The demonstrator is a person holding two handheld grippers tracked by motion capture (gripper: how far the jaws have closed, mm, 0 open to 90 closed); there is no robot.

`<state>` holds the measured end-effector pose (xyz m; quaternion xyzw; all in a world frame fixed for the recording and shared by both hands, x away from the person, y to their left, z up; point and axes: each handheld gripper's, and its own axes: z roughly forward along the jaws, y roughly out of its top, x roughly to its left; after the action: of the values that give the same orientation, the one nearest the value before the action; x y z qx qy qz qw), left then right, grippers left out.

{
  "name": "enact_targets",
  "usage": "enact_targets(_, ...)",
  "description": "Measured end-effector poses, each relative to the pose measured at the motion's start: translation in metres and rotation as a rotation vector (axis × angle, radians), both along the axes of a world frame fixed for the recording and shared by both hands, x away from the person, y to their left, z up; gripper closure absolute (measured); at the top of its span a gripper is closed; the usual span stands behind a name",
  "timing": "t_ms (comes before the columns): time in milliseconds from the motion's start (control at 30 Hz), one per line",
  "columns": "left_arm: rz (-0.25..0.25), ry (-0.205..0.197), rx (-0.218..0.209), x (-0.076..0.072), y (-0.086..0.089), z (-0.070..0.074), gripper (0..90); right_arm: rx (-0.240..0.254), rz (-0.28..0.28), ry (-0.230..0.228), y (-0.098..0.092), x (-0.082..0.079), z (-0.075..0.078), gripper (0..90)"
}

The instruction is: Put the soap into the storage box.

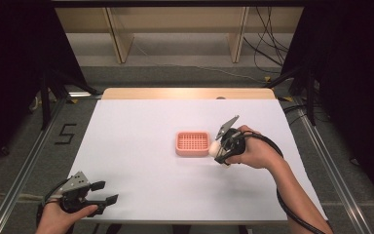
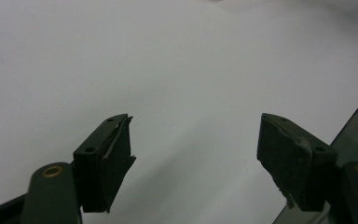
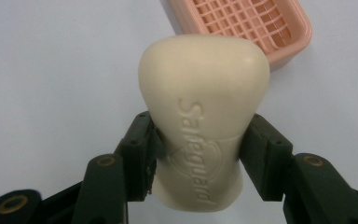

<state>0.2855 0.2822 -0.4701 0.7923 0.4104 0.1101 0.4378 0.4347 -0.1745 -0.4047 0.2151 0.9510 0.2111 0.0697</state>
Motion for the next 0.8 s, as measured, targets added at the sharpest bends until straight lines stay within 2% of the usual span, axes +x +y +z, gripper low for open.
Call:
enact_targets(267, -0.006, 0.01, 0.004, 0.0, 0.001, 0.0, 25.4, 0.007, 0.014, 0.001, 0.003, 0.004, 0.0, 50.1)
enact_targets(533, -0.005, 0.009, 0.004, 0.0, 0.001, 0.0, 25.4, 0.008, 0.001, 0.009, 0.006, 0.008, 0.0, 50.1)
enact_targets(800, -0.002, 0.004, -0.003, 0.0, 0.001, -0.001, 25.4, 0.012, 0.007, -0.002, 0.007, 0.012, 0.0, 50.1)
